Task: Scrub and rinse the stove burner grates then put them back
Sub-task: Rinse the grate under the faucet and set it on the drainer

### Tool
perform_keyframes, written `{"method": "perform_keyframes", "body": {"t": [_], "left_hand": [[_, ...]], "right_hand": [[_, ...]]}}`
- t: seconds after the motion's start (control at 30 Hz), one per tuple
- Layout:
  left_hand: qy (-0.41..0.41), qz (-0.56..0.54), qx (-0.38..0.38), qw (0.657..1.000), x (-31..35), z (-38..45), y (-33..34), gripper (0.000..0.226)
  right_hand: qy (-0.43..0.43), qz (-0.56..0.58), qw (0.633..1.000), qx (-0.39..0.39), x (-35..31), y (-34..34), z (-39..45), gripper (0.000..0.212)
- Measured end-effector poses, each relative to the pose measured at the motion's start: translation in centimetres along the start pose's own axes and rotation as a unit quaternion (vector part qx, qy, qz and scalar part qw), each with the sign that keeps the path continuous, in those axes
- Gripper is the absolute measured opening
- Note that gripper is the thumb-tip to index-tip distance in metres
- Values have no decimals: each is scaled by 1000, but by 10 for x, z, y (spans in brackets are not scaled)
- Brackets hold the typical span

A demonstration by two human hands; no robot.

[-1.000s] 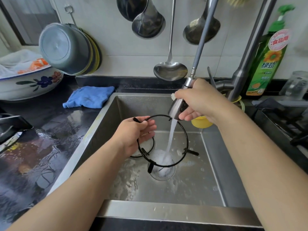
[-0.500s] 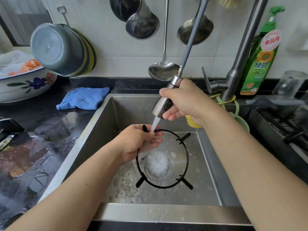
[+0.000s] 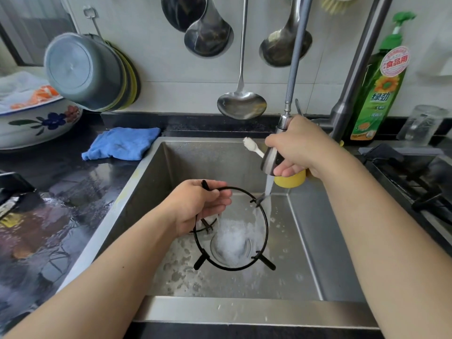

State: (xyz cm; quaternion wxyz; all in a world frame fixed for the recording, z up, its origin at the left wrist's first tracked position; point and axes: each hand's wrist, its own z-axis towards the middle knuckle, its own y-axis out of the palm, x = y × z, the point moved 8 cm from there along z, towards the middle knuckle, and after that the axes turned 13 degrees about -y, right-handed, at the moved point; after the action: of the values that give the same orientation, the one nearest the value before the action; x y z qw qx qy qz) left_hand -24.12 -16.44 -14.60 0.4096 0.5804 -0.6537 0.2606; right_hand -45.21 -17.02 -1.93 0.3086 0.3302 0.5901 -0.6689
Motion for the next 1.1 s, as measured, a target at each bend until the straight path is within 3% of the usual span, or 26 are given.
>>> {"method": "perform_keyframes", "body": {"t": [0.17,0.4,0.53,0.63,0.73,0.87,1.1], "left_hand": [[6,-29,26,999,1,1,-5,27],[60,-19,157,986,10,0,-28,24],[83,2,176,981,15,-7,-29,22],[81,-9,188,979,16,-5,-35,23],[75,-26,183,980,14,-5,-35,25],[70,-38,170,982,16,-5,-33,25],[67,-40,164,983,15,-2,-32,28]], "right_hand": [[-16,-10,999,-47,-8,3,-8,16],[-64,0,994,-92,-9,4,-6,36],[-64,201,967,-140,-4,7,-20,35],[-31,358,917,-171,8,22,-24,60],[41,490,862,-121,35,40,-16,67],[137,591,795,-13,69,69,-2,52],[259,561,785,38,106,117,-1,27]]}}
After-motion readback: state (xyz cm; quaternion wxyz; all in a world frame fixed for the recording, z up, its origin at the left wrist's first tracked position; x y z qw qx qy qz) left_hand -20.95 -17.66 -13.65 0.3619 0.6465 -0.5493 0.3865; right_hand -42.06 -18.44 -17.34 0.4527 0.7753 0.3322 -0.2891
